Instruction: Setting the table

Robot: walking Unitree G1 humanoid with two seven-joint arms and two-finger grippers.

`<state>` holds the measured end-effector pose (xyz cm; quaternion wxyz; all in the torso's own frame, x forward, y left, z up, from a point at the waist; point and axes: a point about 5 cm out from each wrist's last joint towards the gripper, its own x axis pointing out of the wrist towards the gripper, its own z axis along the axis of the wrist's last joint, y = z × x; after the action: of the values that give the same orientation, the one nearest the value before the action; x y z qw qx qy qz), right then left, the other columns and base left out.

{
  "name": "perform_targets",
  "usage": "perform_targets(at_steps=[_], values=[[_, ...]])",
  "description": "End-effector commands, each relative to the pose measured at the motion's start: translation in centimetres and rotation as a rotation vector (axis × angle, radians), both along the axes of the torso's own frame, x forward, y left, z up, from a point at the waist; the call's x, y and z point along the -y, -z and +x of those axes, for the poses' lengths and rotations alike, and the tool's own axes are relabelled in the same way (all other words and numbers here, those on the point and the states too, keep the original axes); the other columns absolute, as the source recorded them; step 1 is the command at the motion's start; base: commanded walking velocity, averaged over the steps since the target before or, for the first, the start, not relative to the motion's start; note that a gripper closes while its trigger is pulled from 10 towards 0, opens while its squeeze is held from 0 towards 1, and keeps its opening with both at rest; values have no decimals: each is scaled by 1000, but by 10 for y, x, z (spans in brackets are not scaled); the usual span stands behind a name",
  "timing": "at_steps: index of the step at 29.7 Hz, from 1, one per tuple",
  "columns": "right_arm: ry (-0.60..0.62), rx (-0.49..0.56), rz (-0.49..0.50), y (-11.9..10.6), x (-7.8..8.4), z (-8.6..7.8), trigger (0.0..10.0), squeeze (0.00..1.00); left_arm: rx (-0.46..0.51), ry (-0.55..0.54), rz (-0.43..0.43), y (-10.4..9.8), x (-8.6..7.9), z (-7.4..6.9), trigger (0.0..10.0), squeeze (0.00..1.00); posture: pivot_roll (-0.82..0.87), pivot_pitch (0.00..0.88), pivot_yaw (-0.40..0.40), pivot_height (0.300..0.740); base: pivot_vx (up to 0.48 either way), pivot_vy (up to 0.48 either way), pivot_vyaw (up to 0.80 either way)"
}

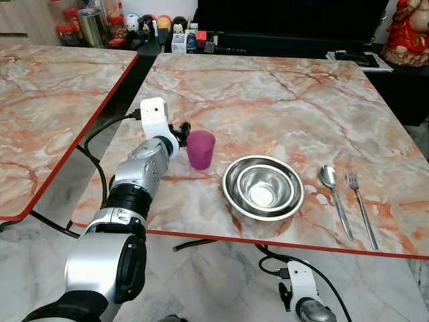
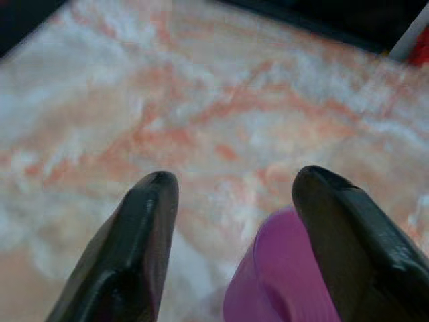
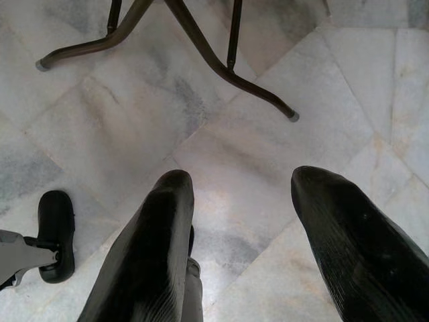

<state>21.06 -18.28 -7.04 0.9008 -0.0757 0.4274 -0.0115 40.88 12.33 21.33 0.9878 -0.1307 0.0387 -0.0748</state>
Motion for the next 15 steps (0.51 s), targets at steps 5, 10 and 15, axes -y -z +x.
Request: perform_targets(at_steps=[5,10,15], values=[[19,3,6,1,1,-1,10000,0,356,-161,86,-34,-37,-17,10000,0,103,58,-23,715,0,0,0],[21,4,8,1,2,-3,10000,0,358,-344,196,-3,-80,-43,10000,0,110,67,-24,715,0,0,0],[2,6,8,2,0,-4,10000,0,291,-564,428,31,-138,-86,10000,0,138,70,-25,715,0,0,0]])
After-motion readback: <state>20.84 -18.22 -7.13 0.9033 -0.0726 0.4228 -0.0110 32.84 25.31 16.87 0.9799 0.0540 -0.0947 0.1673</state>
